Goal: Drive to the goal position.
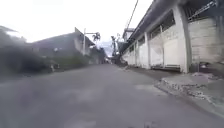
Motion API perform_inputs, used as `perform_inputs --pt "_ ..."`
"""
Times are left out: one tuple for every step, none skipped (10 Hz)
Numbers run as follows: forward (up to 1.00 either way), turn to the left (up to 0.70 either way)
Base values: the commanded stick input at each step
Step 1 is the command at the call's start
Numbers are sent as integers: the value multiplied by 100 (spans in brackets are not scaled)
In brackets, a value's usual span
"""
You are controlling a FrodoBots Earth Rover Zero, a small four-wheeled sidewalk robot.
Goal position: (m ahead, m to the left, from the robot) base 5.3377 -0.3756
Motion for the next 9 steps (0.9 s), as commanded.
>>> perform_inputs --pt "100 0" --pt "100 0" --pt "100 0" --pt "100 0" --pt "100 0" --pt "100 0" --pt "100 0" --pt "100 0" --pt "100 0"
